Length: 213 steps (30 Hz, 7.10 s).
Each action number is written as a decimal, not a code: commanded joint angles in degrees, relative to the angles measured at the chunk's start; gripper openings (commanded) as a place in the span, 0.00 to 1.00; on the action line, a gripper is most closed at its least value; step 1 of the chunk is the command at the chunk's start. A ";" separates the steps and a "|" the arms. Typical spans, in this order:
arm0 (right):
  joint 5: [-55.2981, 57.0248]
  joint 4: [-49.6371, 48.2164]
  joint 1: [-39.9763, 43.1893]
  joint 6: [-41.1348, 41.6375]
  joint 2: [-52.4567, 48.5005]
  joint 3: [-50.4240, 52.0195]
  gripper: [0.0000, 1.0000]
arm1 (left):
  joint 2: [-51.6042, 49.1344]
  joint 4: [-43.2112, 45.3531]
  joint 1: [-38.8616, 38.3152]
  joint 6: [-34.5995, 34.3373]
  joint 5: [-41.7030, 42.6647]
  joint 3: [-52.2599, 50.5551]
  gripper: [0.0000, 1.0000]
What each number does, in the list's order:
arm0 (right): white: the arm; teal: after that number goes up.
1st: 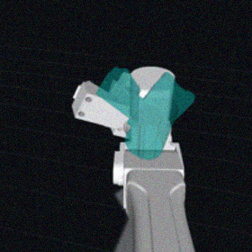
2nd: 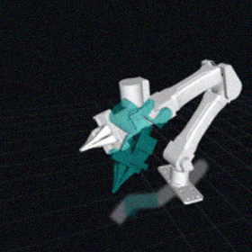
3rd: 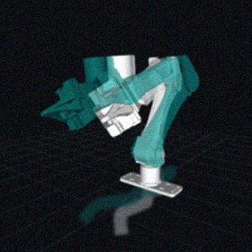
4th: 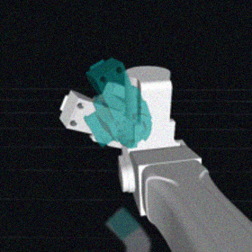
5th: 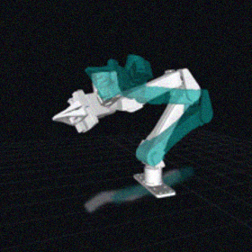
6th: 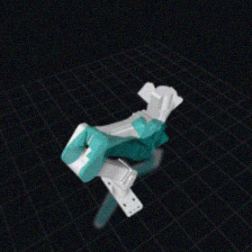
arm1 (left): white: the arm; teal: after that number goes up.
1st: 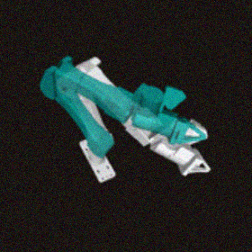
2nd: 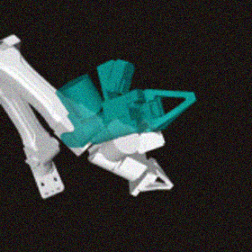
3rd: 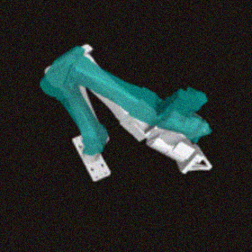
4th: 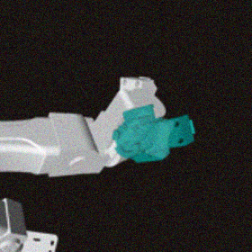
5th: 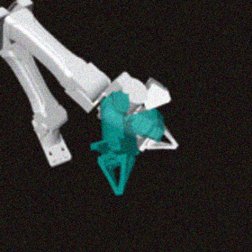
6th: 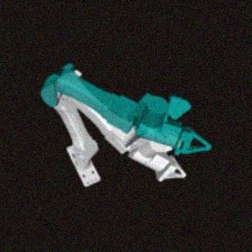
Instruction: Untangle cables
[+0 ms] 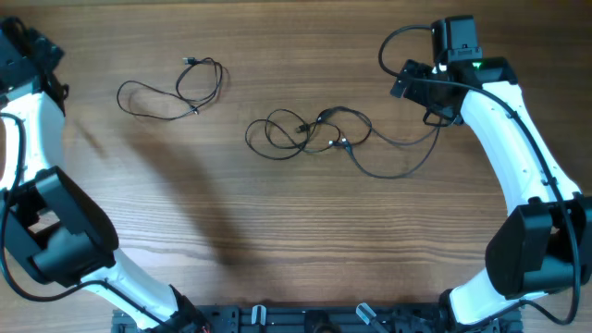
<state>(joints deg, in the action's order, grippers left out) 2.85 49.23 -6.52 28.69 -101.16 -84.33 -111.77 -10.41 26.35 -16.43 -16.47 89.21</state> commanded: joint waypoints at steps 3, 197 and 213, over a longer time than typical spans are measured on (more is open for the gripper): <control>6.01 8.11 -0.04 -4.83 -1.07 0.63 1.00 | -1.09 -3.69 -3.56 -11.72 21.64 0.04 1.00; -30.23 7.74 -0.02 -8.79 13.31 -1.05 1.00 | 27.67 5.81 -43.10 -20.55 46.03 11.41 0.04; -32.22 -3.65 -0.07 -6.40 -10.49 -1.05 1.00 | 27.87 16.70 -33.29 -29.77 42.73 11.41 0.04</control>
<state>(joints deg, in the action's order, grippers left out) -29.56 45.10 -6.50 21.85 -108.95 -85.01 -84.84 6.83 -11.09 -45.56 29.04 100.22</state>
